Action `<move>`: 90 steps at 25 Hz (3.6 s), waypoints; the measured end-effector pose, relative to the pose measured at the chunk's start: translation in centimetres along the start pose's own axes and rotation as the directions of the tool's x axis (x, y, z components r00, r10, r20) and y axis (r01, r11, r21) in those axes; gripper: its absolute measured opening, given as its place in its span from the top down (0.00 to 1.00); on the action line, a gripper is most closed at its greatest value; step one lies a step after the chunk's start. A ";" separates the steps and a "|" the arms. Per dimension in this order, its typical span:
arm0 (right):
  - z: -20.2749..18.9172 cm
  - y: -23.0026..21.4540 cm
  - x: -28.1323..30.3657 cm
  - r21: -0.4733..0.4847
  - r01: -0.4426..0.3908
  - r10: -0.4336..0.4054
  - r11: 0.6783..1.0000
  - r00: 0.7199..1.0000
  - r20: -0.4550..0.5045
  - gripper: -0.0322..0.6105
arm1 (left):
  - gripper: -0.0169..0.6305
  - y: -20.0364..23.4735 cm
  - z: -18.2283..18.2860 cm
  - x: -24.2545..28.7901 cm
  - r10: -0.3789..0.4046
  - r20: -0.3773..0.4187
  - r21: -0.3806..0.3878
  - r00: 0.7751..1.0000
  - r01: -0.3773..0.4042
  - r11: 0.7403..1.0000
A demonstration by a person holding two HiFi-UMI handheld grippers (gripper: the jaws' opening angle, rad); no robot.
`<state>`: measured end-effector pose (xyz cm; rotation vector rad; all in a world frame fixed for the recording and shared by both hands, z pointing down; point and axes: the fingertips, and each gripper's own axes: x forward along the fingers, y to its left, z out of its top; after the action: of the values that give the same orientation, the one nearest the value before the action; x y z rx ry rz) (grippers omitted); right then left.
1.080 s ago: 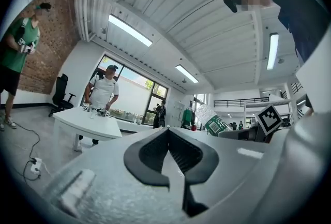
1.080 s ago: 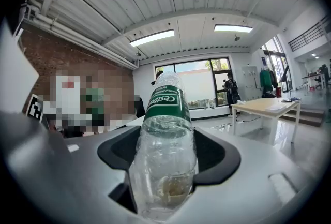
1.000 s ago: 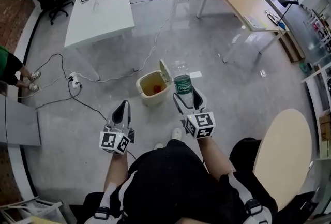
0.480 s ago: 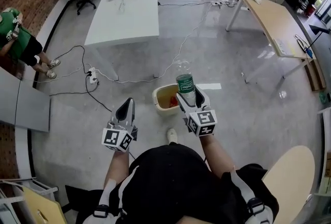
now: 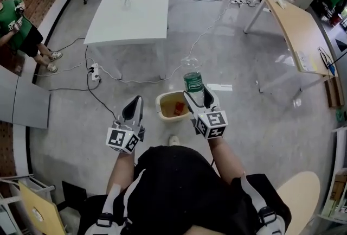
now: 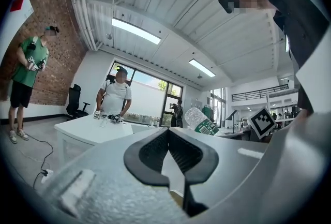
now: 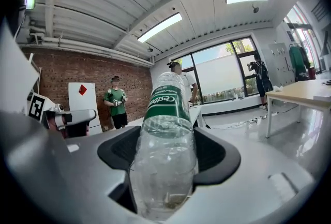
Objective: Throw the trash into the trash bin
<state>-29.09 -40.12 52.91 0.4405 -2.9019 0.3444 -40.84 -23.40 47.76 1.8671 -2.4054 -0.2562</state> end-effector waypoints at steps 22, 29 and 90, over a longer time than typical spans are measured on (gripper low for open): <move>-10.7 2.8 8.3 0.070 -0.041 0.059 0.997 0.959 -0.278 0.45 | 0.97 7.8 -7.0 1.3 0.069 -0.183 -0.077 0.981 -0.084 0.993; -17.9 3.2 6.9 0.108 0.024 0.026 0.994 0.898 -0.440 0.45 | 0.97 8.5 -10.6 0.2 0.044 -0.267 -0.141 0.963 -0.084 0.986; -34.9 -1.7 15.0 -0.001 0.293 -0.164 0.956 0.531 -0.831 0.67 | 0.97 13.7 -13.1 5.3 -0.176 -0.345 -0.178 0.922 0.120 0.977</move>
<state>-37.46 -36.87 89.81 0.4984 -1.8570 0.5374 -53.00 -26.31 62.92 1.8420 -1.9519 -0.0939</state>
